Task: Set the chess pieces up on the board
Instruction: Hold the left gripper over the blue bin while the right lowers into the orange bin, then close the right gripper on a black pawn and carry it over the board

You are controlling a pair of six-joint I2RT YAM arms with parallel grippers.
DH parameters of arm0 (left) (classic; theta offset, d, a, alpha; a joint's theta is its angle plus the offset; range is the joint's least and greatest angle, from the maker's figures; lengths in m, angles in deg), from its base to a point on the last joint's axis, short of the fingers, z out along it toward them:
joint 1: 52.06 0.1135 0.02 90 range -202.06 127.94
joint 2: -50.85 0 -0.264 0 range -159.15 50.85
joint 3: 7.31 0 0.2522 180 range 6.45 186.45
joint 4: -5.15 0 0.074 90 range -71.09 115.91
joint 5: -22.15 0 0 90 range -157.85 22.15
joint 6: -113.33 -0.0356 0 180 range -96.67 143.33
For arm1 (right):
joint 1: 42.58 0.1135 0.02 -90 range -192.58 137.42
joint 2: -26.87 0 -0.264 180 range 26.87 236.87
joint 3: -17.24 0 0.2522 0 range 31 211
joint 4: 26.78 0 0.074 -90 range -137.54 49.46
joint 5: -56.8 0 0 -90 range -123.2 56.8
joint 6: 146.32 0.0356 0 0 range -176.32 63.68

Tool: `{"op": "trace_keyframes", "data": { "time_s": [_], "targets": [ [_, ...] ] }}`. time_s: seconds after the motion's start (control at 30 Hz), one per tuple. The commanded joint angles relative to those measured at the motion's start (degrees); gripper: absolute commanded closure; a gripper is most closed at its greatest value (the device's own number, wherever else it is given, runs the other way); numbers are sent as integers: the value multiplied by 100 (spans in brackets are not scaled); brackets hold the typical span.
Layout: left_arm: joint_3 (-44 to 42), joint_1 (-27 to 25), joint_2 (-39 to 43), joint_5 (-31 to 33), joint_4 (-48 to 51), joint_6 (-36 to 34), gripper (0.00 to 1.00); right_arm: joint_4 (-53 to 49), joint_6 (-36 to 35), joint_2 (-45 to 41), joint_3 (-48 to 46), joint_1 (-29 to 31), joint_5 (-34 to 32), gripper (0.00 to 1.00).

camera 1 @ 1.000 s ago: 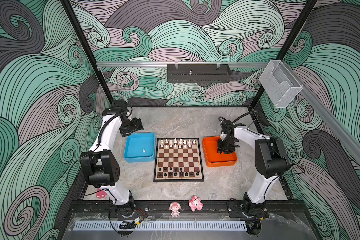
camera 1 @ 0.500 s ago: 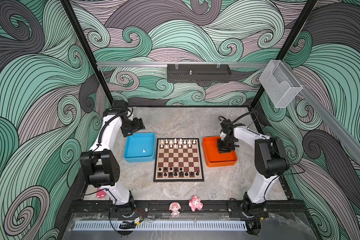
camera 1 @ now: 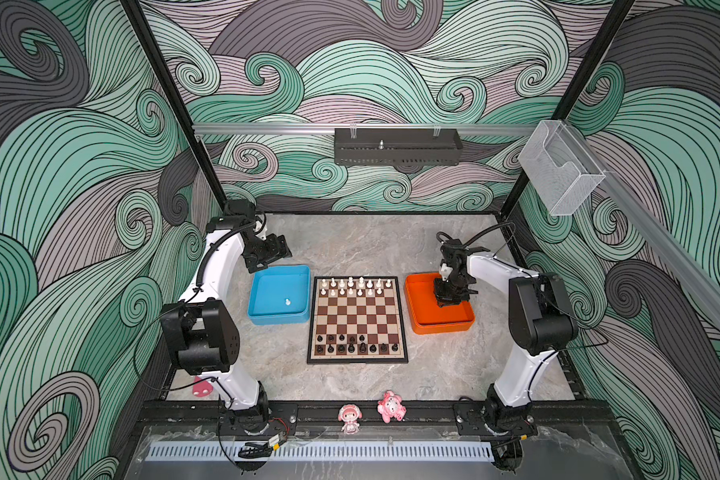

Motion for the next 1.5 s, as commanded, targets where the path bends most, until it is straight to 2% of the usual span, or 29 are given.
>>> {"op": "trace_keyframes", "data": {
  "time_s": [0.0,0.4,0.7,0.87,1.0,1.17,1.47],
  "targets": [
    [88,14,-67,-111,-6,24,13,8,-60,113,123,-29,-104,79],
    [141,6,-112,-146,-15,41,13,32,-95,31,124,-25,-110,86],
    [107,8,-100,-154,-29,34,13,-188,-104,-427,82,47,-175,88],
    [44,8,-64,-139,-55,32,13,-439,-104,-785,77,275,-234,88],
    [0,8,-57,-142,-62,34,13,-633,-32,-1120,92,658,-231,88],
    [3,8,-92,-172,-71,36,13,-795,241,-1351,89,1547,-202,88],
    [25,8,-122,-173,-26,-6,13,-600,881,-1220,-56,2941,-71,87]
  ]
}}
